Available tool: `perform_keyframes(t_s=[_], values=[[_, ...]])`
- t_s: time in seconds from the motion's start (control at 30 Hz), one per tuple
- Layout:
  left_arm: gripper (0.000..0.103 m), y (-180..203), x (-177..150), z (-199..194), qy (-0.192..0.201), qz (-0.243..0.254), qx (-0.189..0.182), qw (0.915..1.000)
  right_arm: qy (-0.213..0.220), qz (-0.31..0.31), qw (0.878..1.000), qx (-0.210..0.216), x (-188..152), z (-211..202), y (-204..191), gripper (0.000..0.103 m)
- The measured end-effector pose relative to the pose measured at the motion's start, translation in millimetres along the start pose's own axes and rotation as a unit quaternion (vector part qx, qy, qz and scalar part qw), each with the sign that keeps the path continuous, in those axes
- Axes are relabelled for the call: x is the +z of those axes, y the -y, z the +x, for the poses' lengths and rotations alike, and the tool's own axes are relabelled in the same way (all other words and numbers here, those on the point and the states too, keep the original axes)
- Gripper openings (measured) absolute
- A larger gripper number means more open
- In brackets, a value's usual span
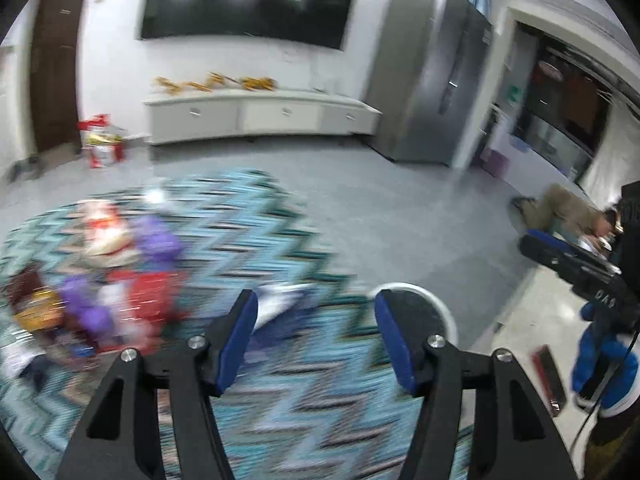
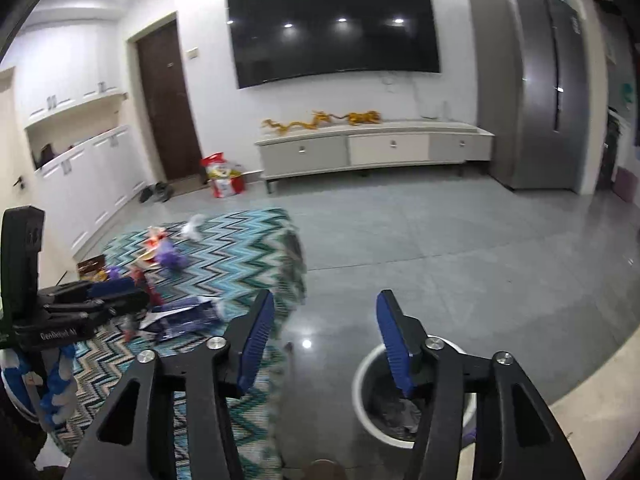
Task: Collect trash
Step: 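Move both open tools back to the trash on the rug, then grasp the white milk carton with left tool while right grasps dark blue carton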
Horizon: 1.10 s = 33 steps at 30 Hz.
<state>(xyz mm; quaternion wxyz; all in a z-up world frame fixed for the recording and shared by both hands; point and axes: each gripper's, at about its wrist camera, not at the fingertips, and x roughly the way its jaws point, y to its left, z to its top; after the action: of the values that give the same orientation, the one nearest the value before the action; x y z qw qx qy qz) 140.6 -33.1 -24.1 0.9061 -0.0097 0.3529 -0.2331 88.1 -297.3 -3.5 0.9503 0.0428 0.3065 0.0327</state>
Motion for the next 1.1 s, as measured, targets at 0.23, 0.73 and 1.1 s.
perform_keyframes(t_s=[0.23,0.73,1.1], values=[[0.063,-121.3,-34.3,-60.0,0.025,-0.036,0.115,0.9924,-0.036,-0.022,0.998,0.052,0.4,21.6,-51.4,0.062],[0.075,-235.3,-87.5,-63.0,-0.011,-0.050,0.219,0.9744,-0.229,0.038,0.957,0.176,-44.2,143.2,-116.1,0.070],[0.076,-247.4,-66.5,-2.0,-0.075,0.037,0.199,0.9765,-0.263,0.113,0.940,0.185,-35.6,204.2,-123.6,0.073]])
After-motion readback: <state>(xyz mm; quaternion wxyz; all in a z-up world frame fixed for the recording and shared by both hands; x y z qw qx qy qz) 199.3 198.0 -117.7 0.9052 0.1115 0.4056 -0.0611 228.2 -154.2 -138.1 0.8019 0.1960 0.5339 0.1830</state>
